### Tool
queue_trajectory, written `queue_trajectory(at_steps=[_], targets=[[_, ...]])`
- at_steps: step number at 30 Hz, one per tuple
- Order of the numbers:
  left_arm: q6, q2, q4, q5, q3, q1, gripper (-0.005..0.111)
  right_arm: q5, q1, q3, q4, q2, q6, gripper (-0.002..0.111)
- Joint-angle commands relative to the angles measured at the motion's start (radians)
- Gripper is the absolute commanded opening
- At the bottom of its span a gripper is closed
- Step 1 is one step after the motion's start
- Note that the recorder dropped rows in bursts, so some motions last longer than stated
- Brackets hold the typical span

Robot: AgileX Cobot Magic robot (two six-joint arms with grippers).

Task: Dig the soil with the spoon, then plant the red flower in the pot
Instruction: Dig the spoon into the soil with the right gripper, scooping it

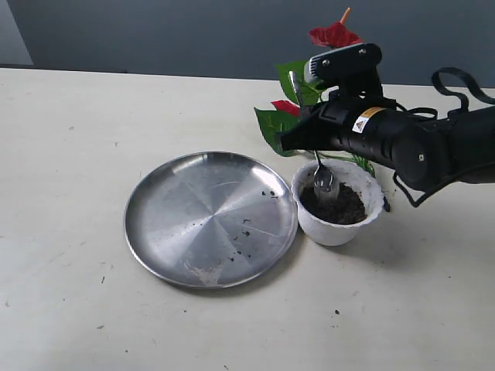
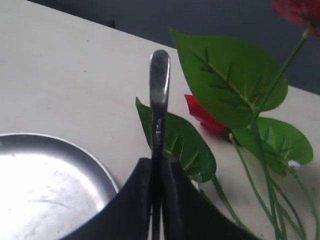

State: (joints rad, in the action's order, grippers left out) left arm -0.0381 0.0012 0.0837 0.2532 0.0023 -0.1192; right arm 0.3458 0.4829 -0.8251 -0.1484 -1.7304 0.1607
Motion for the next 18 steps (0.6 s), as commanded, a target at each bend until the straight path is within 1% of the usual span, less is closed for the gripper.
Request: queue_trajectory(at_steps=[1,3,8,10,15,18], targets=[[-0.004,-0.001,0.001,-0.014,-0.002,-0.005,0.001,0.019,-0.005,0.004,0.005,0.051,0.026,-0.001],[-0.004,-0.001,0.001,-0.014,-0.002,-0.005,0.001,-0.014,-0.005,0.004,0.005,0.062,0.026,-0.001],[-0.004,-0.001,0.001,-0.014,-0.002,-0.005,0.001,-0.171,-0.005,0.004,0.005,0.052,0.026,-0.001],[-0.004,-0.001,0.001,-0.014,-0.002,-0.005,0.001,-0.176,-0.005,0.004,0.008,0.034,0.029,-0.001],[-0.004,-0.001,0.001,-0.014,-0.002,-0.005,0.001,-0.078,-0.005,0.004,0.012,-0.019,0.051,-0.001],[-0.004,-0.001,0.001,-0.014,-0.002,-0.005,0.001,-0.075,-0.005,0.004,0.012,-0.012,0.051,-0.001]])
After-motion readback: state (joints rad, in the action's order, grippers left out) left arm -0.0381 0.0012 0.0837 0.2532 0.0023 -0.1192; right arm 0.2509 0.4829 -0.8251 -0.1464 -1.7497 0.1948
